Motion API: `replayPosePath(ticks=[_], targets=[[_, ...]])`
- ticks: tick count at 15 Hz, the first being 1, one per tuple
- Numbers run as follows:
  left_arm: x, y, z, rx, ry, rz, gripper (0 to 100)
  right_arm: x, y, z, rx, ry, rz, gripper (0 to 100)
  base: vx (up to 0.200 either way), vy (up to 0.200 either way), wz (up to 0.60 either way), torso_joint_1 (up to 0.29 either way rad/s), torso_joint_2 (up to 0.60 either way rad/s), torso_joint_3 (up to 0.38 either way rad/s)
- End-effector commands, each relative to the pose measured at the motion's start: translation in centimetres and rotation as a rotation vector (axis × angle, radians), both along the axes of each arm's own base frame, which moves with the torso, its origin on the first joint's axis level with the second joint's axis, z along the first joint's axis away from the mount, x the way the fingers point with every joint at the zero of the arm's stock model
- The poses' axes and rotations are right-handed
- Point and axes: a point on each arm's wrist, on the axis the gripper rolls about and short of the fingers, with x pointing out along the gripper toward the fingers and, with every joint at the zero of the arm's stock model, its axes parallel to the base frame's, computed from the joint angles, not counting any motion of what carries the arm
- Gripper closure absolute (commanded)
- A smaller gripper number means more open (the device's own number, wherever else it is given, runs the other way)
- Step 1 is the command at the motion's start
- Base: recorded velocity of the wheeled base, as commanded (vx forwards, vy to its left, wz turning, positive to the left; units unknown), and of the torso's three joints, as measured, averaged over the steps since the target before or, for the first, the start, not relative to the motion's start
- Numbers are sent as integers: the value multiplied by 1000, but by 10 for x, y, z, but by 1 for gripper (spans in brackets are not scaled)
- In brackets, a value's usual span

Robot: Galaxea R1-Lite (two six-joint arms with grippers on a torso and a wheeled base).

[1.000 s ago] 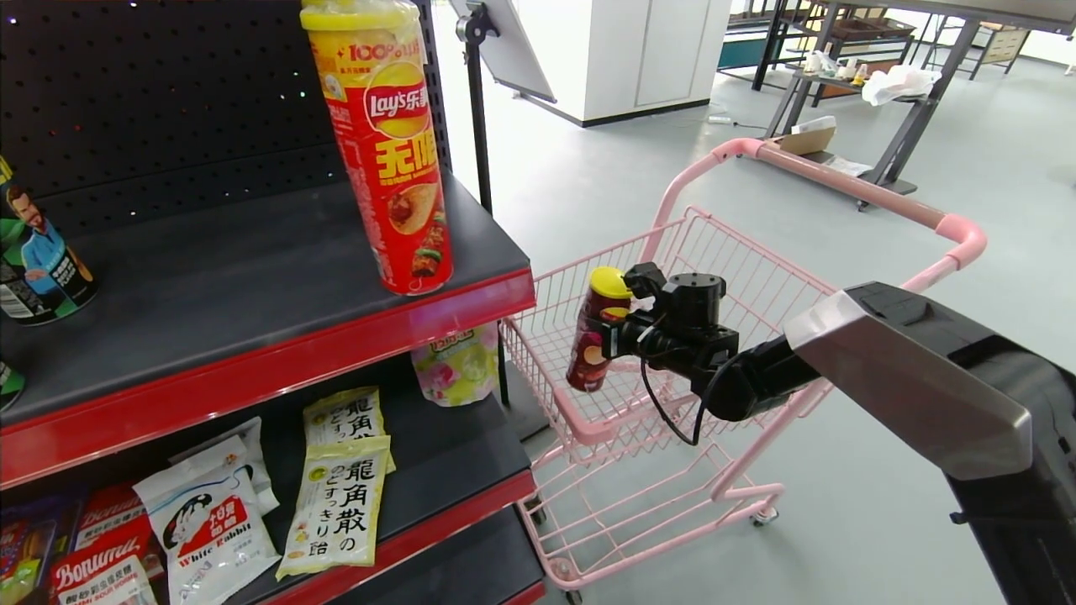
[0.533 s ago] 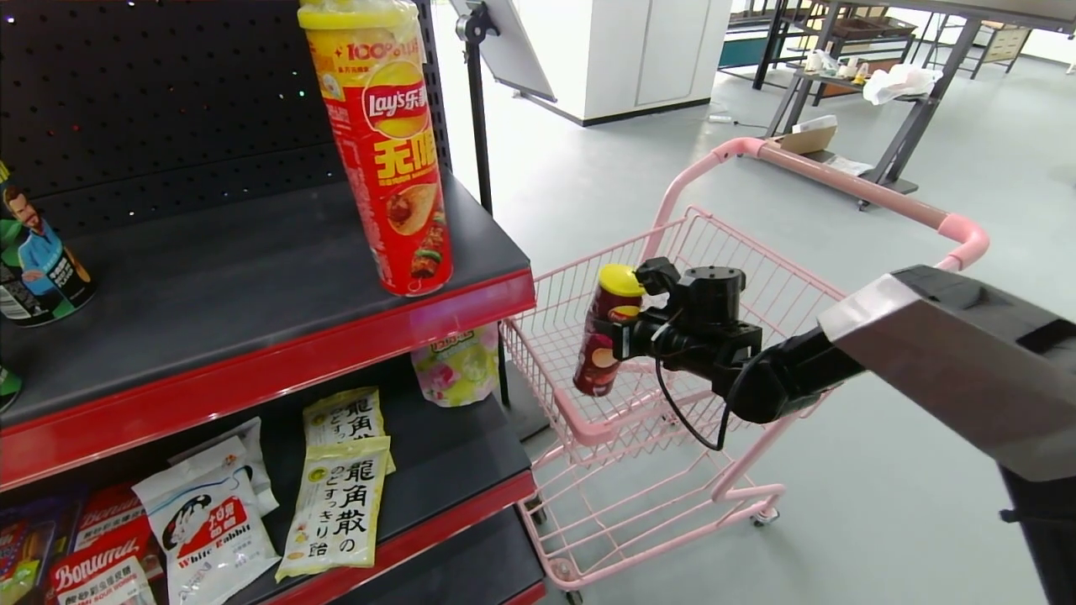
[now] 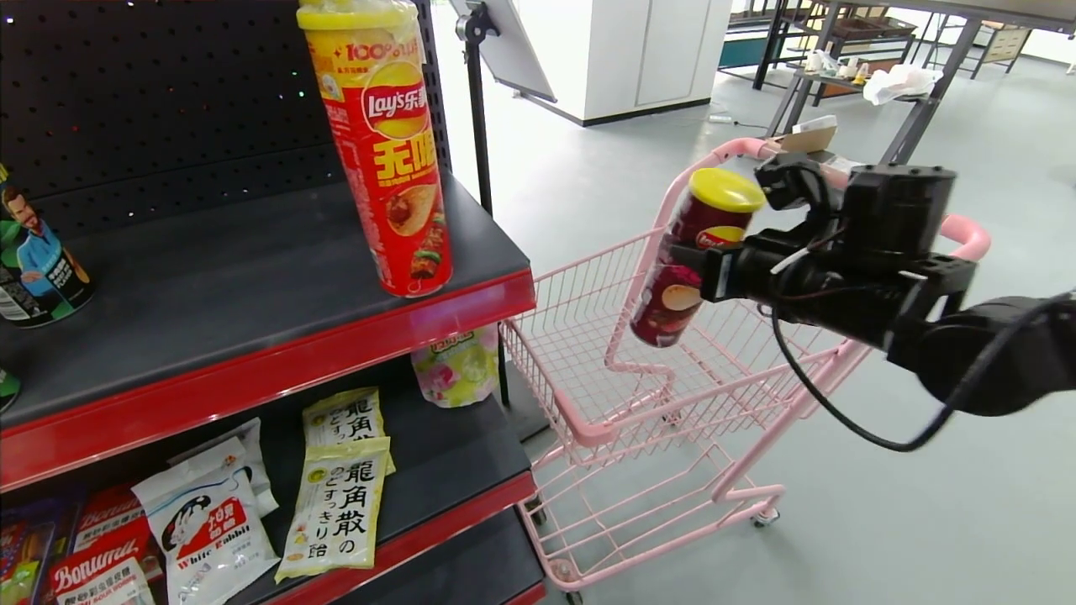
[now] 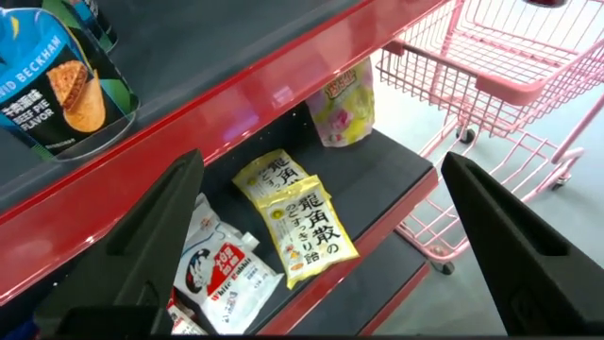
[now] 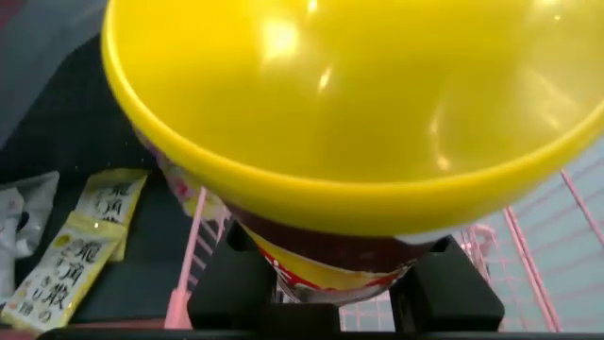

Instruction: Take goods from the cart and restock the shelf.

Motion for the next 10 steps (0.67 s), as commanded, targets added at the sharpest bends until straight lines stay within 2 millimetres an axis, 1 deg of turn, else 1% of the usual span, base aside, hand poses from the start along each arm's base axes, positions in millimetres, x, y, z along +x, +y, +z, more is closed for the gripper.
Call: replayPosePath(ticks=[1, 3, 5, 6, 10], targets=[[-2, 0, 2, -2, -13, -1, 0, -97, -36, 35, -51, -19, -27, 100, 0, 0, 0, 0, 0, 0], [-2, 0, 11, -6, -31, -1, 0, -127, -49, 33, -106, -55, -20, 100, 0, 0, 0, 0, 0, 0], [-4, 1, 20, -12, -61, 9, 0, -150, -58, 29, -140, -58, -13, 100, 0, 0, 0, 0, 0, 0], [-7, 1, 18, -12, -72, 10, 0, -156, -60, 31, -148, -75, -5, 100, 0, 0, 0, 0, 0, 0], [-19, 3, 9, -8, -82, 13, 0, -163, -63, 30, -169, -94, -4, 100, 0, 0, 0, 0, 0, 0]])
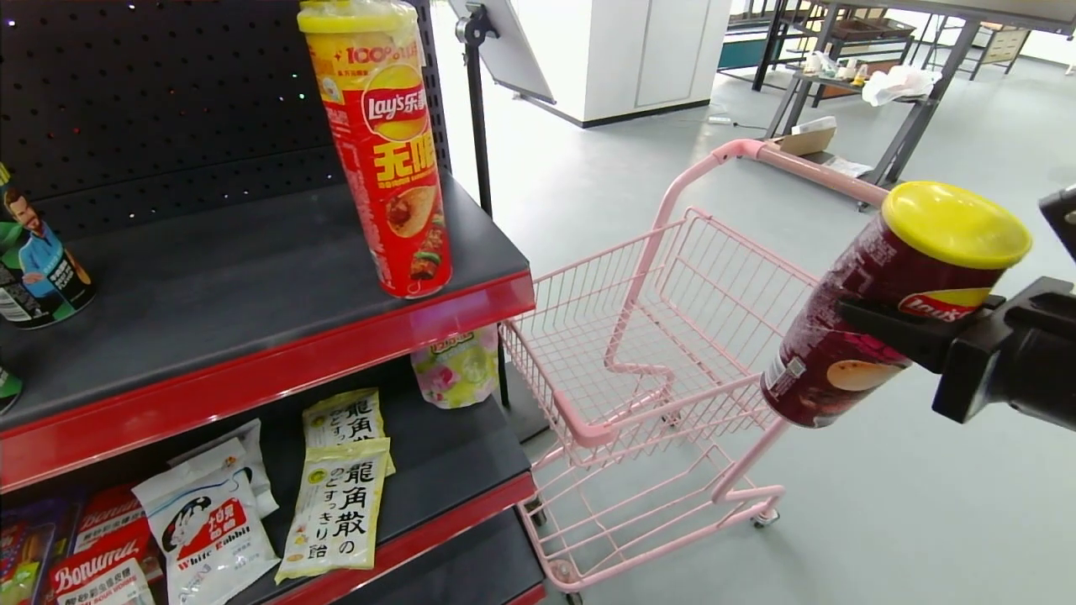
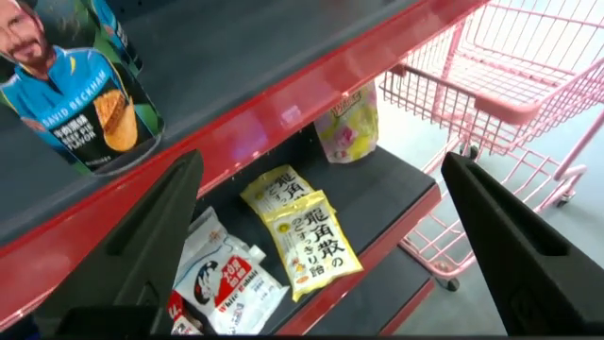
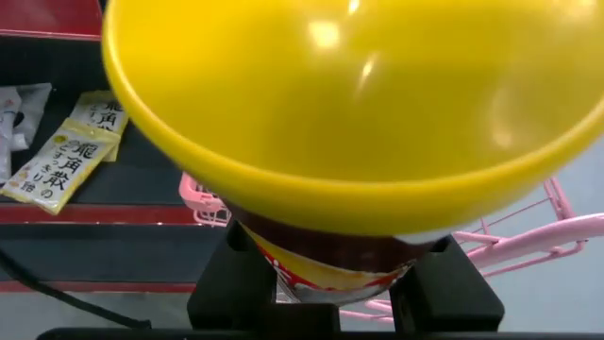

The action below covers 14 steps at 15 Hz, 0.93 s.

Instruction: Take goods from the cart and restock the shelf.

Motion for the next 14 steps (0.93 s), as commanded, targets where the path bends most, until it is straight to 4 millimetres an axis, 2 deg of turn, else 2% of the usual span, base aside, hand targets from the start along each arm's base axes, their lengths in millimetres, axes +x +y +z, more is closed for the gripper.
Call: replayPosePath(ticks=[1, 7, 12, 14], targets=[[-9, 1, -2, -6, -46, 1, 0, -10, -4, 3, 11, -29, -1, 100, 0, 0, 0, 66, -198, -119], [-20, 3, -9, 17, -68, 18, 0, -12, -5, 0, 8, -21, -4, 100, 0, 0, 0, 183, -490, -308], [-12, 2, 8, 48, -49, 13, 0, -3, -3, -3, -2, 2, -11, 100, 0, 0, 0, 237, -577, -342], [-11, 2, 7, 76, -48, 17, 0, 0, -2, -5, -6, 13, -10, 100, 0, 0, 0, 186, -410, -249]])
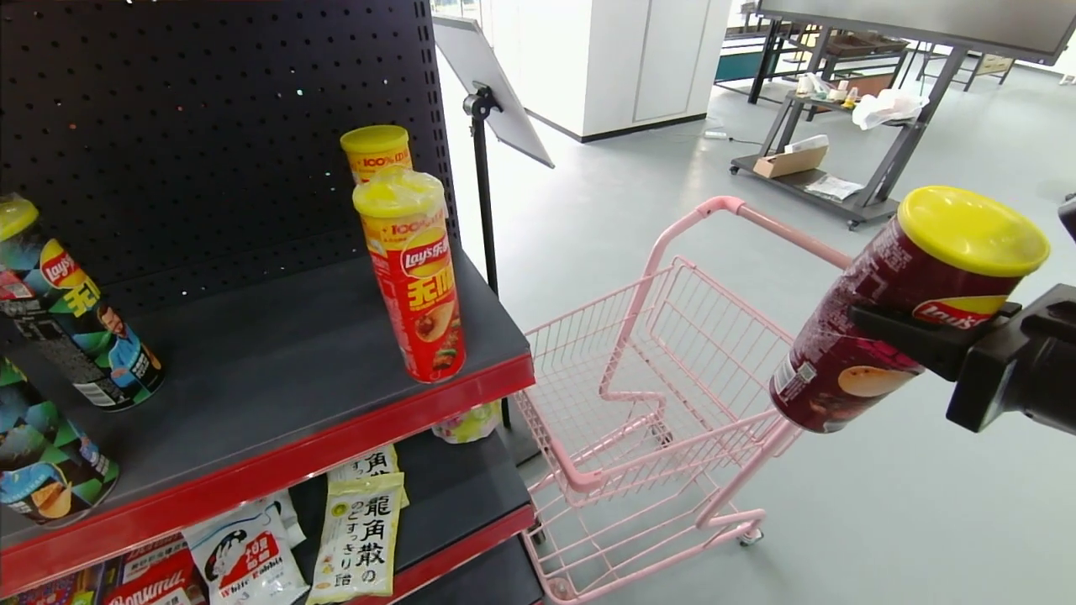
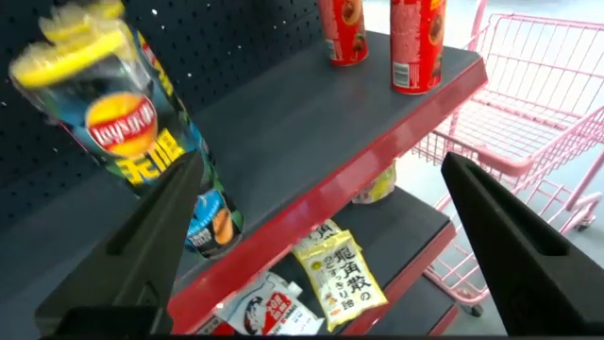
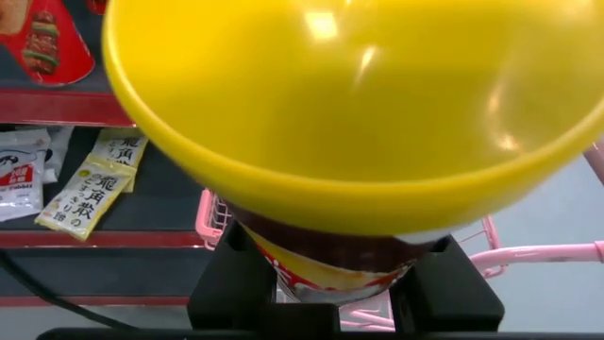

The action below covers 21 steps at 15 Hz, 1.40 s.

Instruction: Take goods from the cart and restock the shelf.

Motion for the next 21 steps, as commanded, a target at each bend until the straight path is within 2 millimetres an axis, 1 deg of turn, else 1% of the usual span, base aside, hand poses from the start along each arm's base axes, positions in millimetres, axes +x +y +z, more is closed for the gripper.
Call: replayPosePath(ticks=[1, 4, 12, 21], targets=[[3, 0, 1, 5, 15, 6, 0, 4, 2, -2, -5, 12, 5, 100, 0, 0, 0, 163, -378, -227], [4, 0, 3, 8, 16, 41, 0, 5, 2, 0, -4, 8, 5, 100, 0, -200, 0, 35, -87, -40], [4, 0, 3, 12, 14, 42, 0, 5, 3, -1, -4, 9, 3, 100, -200, -200, 0, 6, -5, 1], [6, 0, 4, 28, 25, 43, 0, 4, 1, -4, -9, 19, -3, 100, 0, 0, 0, 0, 0, 0]])
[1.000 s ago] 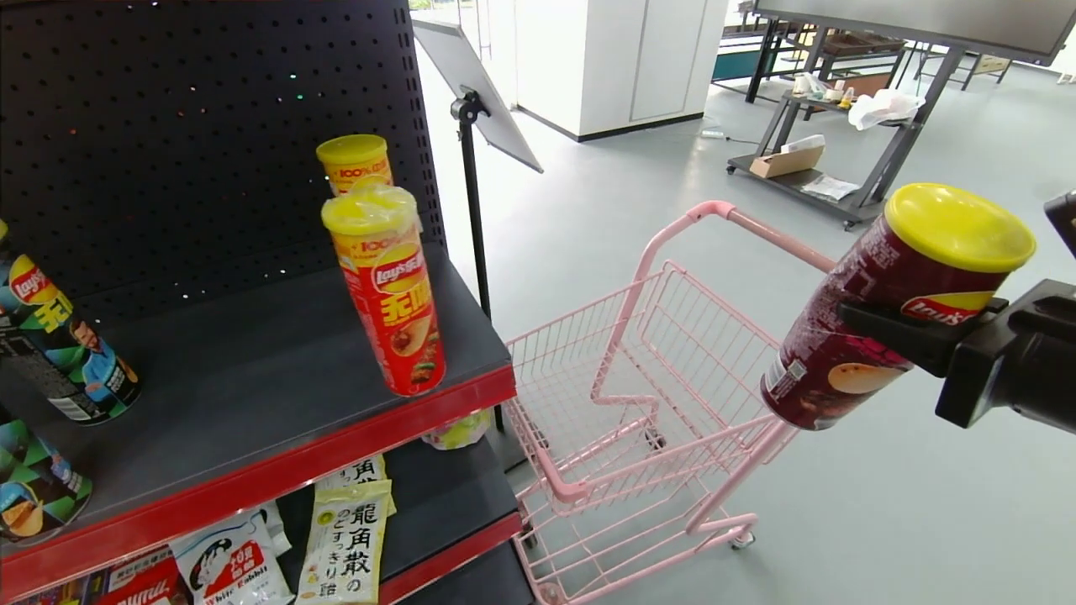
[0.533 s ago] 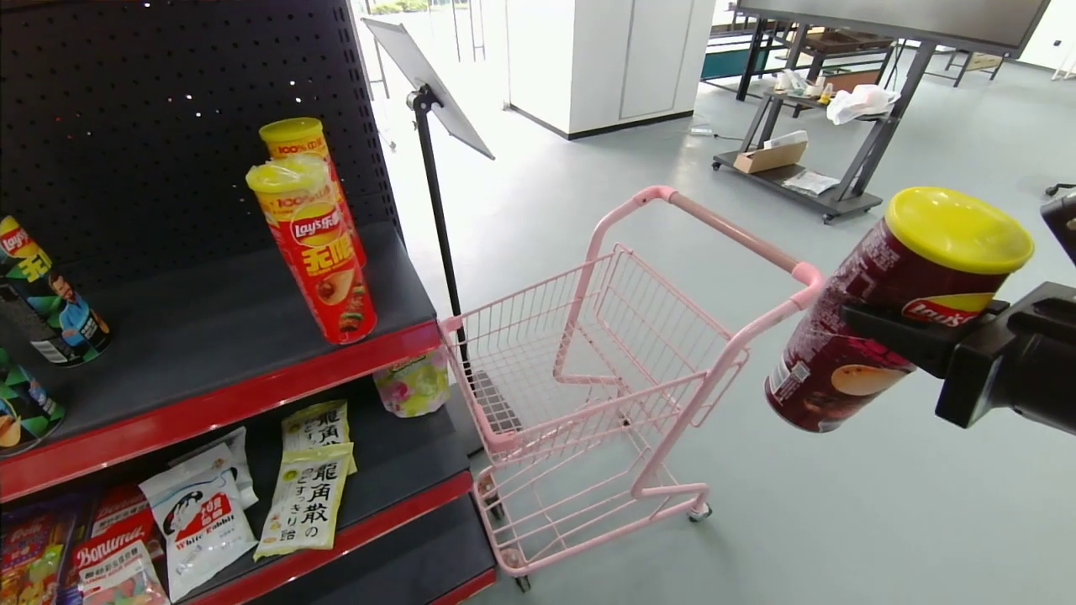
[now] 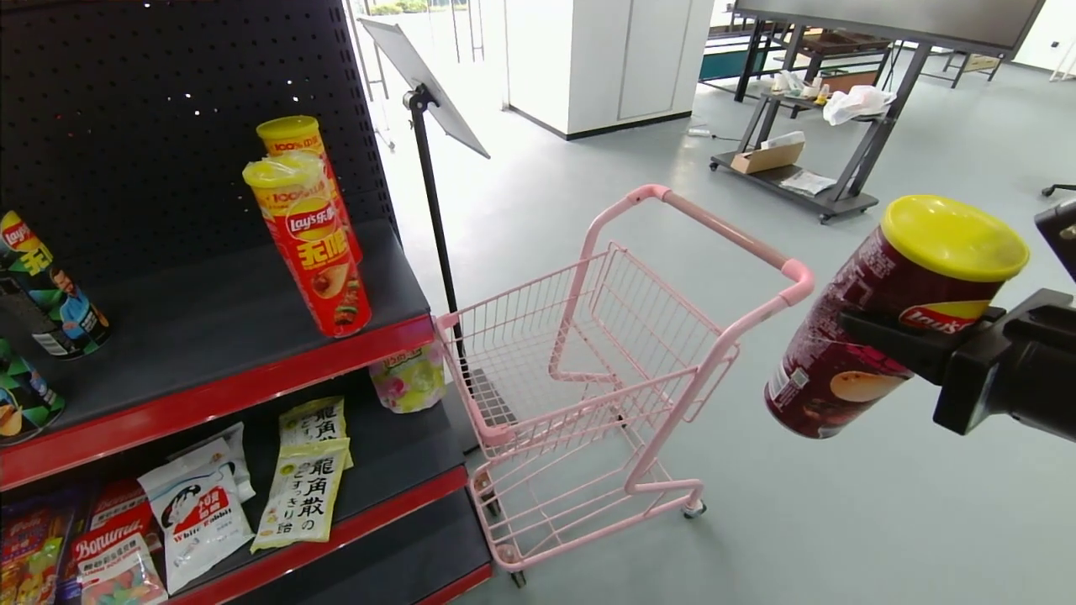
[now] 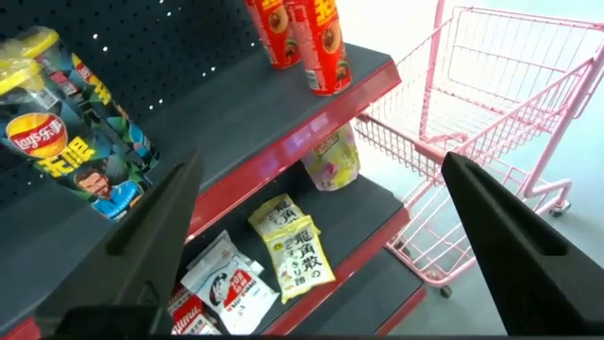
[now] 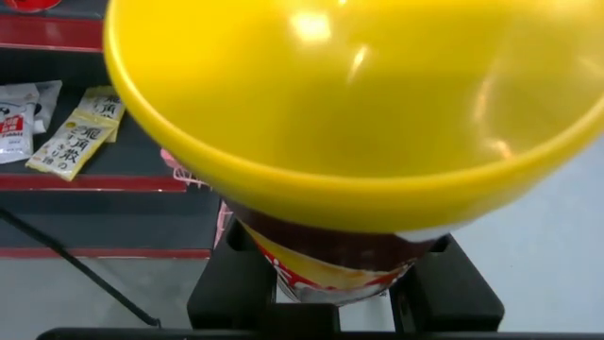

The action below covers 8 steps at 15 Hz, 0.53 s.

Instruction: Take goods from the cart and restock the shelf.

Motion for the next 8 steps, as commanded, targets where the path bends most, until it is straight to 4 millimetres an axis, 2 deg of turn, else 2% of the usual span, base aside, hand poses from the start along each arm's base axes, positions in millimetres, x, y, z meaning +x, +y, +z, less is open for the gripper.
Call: replayPosePath(ticks=[1, 4, 8], targets=[[1, 0, 0, 2, 7, -8, 0, 0, 0, 0, -1, 2, 0, 100, 0, 0, 0, 0, 0, 0], [2, 0, 0, 14, 9, -9, 0, 0, 0, 0, -2, 0, 2, 100, 0, 0, 0, 0, 0, 0], [2, 0, -2, 14, 10, -9, 0, 1, 1, -2, -16, 2, 7, 100, -200, 0, 0, 1, 2, 1]])
